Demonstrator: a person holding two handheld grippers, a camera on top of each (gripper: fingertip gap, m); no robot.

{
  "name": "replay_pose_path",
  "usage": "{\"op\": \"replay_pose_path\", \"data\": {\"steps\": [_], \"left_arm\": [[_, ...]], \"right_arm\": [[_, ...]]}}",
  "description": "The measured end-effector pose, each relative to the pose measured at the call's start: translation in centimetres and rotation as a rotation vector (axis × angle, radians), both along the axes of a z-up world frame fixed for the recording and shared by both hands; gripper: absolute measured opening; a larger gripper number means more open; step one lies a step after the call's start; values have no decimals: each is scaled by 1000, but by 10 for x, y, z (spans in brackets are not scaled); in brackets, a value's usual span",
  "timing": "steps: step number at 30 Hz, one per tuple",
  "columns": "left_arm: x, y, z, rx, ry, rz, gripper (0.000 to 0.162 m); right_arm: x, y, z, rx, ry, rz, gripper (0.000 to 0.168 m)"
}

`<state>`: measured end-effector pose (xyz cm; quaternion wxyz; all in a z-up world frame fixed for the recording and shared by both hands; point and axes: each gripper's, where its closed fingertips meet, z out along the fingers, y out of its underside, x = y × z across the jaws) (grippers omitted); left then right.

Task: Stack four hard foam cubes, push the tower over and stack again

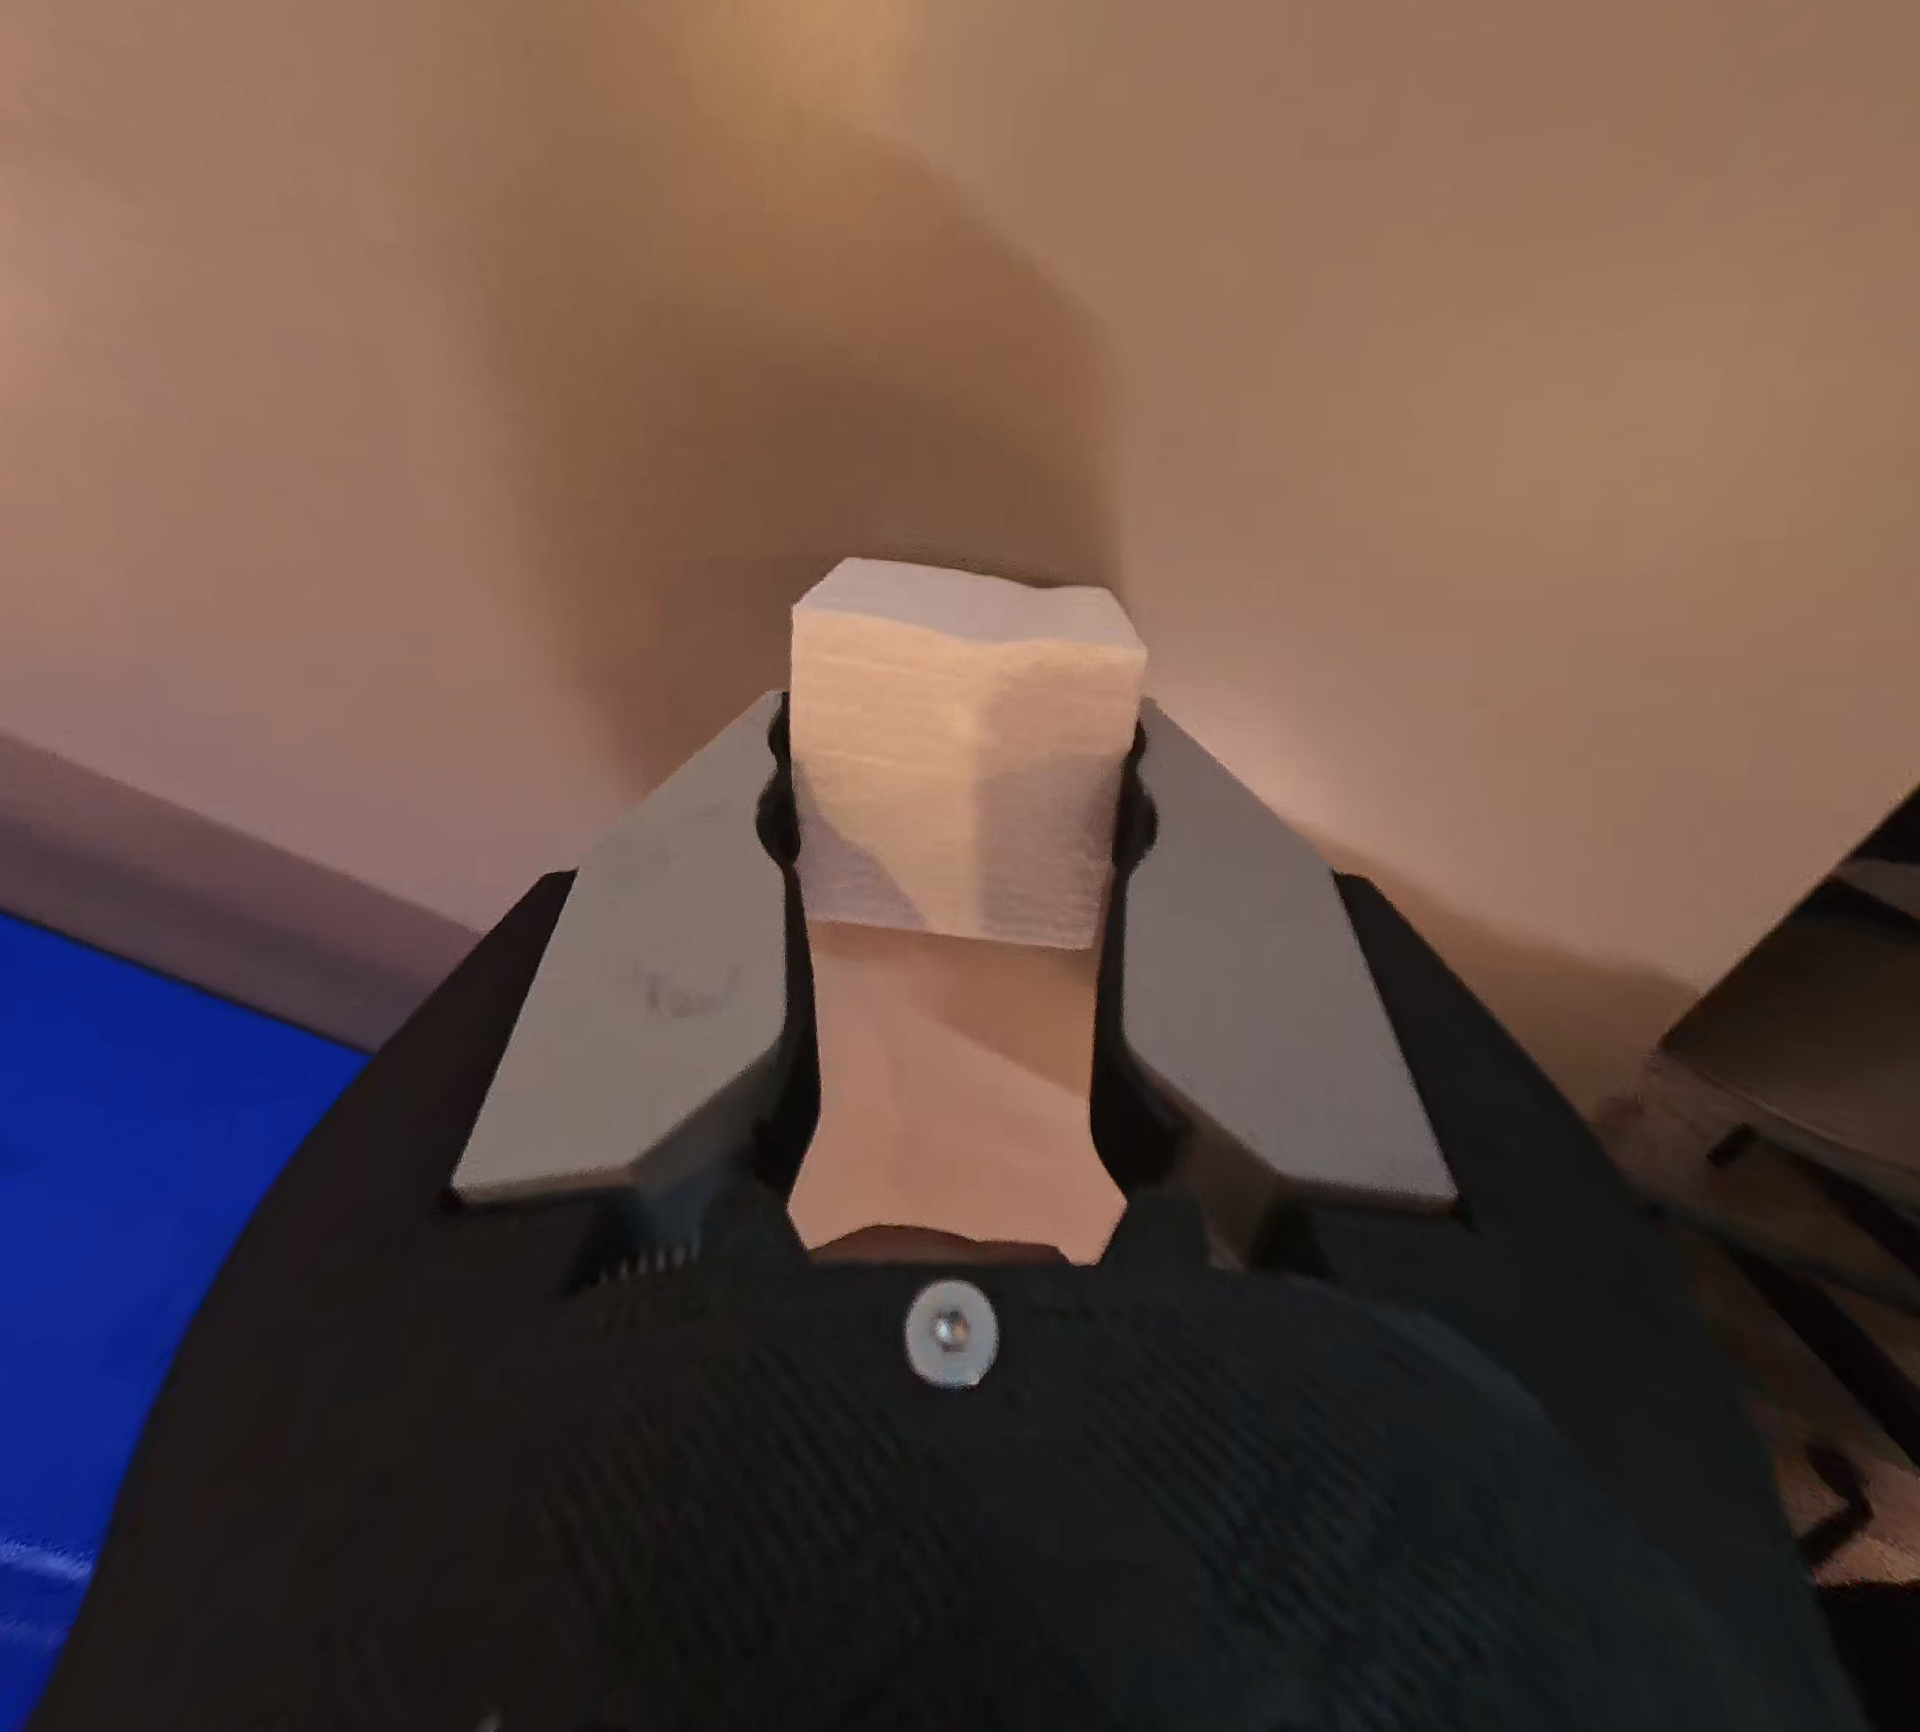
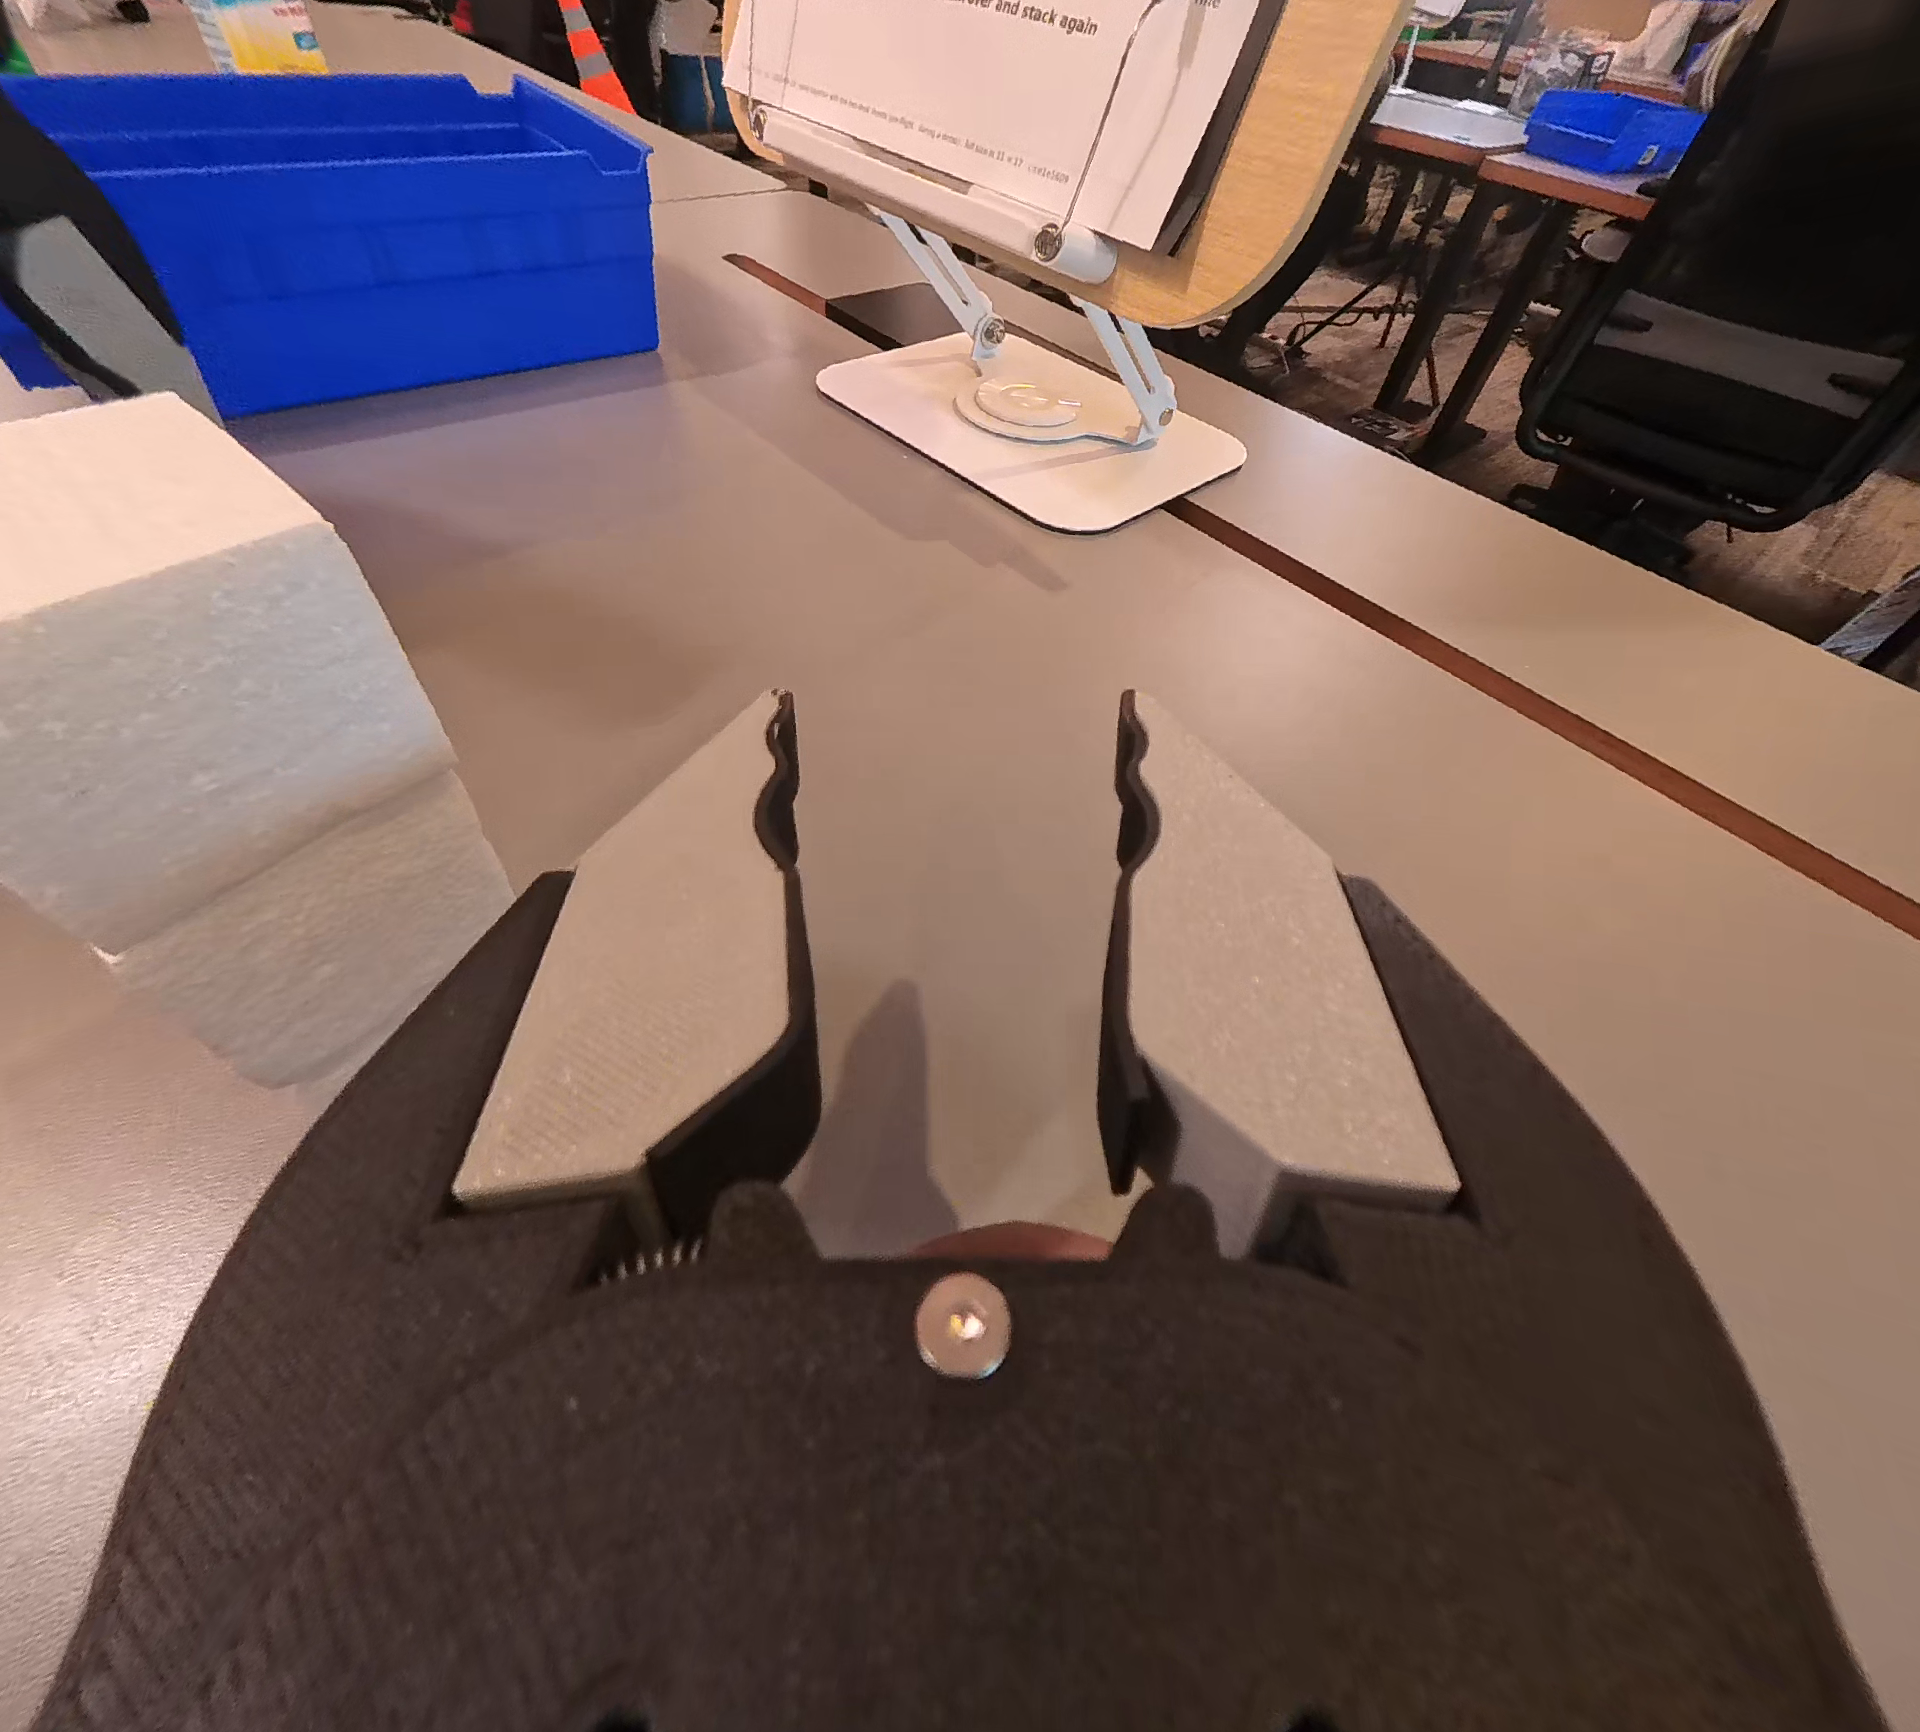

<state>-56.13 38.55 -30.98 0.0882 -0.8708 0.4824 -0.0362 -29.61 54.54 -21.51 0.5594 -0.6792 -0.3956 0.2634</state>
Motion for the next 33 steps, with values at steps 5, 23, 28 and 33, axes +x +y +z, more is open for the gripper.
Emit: {"op": "replay_pose_path", "data": {"steps": [5,23,28,33], "left_arm": [[21,14,44,97,-82,20,59],[218,40,170,268,-282,-163,59],[232,45,156,206,-253,-160,59],[233,48,150,191,-208,-167,59]], "right_arm": [[0,0,0,-2,3,0,59],[5,2,7,-7,39,-5,59],[5,0,10,-5,45,-1,59],[6,0,13,-2,56,0,59]]}}
